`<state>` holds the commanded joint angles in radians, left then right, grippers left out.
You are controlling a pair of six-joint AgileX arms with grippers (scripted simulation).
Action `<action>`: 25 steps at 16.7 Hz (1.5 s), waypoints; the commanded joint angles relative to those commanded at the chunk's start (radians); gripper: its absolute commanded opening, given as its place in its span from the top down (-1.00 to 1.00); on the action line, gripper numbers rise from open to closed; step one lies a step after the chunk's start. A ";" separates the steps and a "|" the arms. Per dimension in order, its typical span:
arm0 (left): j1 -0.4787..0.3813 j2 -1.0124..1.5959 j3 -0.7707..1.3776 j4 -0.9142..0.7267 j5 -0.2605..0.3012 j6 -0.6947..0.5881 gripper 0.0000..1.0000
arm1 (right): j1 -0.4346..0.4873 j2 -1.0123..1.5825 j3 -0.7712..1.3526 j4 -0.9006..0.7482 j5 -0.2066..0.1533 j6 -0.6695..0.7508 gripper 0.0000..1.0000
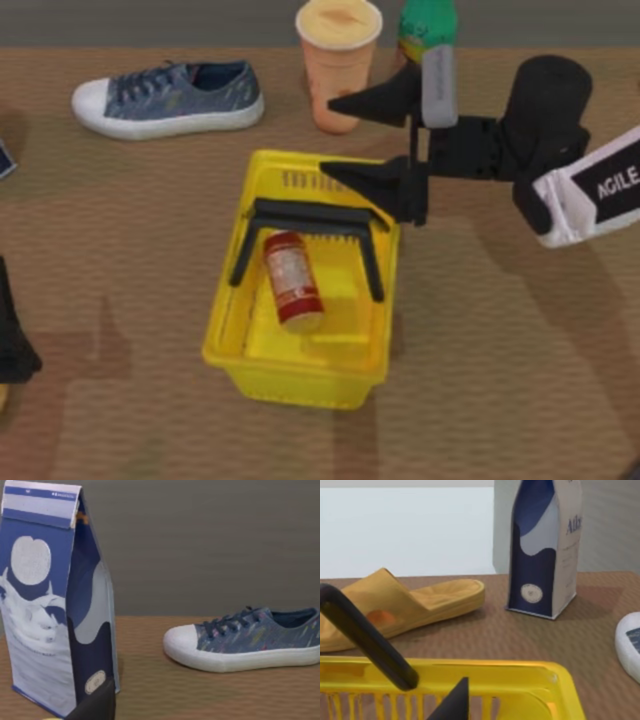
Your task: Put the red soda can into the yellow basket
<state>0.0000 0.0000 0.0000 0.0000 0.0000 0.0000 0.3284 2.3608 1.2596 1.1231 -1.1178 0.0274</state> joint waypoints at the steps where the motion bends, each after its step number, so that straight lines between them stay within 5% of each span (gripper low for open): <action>1: 0.000 0.000 0.000 0.000 0.000 0.000 -1.00 | 0.000 0.000 0.000 0.000 0.000 0.000 -1.00; 7: -0.010 0.026 0.023 -0.021 0.003 0.012 -1.00 | -0.008 -0.038 -0.016 -0.017 0.016 -0.005 -1.00; 11: -0.065 0.175 0.163 -0.141 0.013 0.087 -1.00 | -0.030 -0.207 -0.122 -0.087 0.090 -0.019 -1.00; 16: -0.181 0.499 0.485 -0.387 0.026 0.253 -1.00 | -0.088 -0.566 -0.352 -0.254 0.272 -0.042 -1.00; 25: -0.440 1.279 1.261 -0.907 0.036 0.645 -1.00 | -0.214 -1.427 -0.850 -0.682 0.704 -0.054 -1.00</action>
<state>-0.4402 1.2790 1.2615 -0.9073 0.0356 0.6454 0.1141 0.9334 0.4096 0.4409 -0.4136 -0.0270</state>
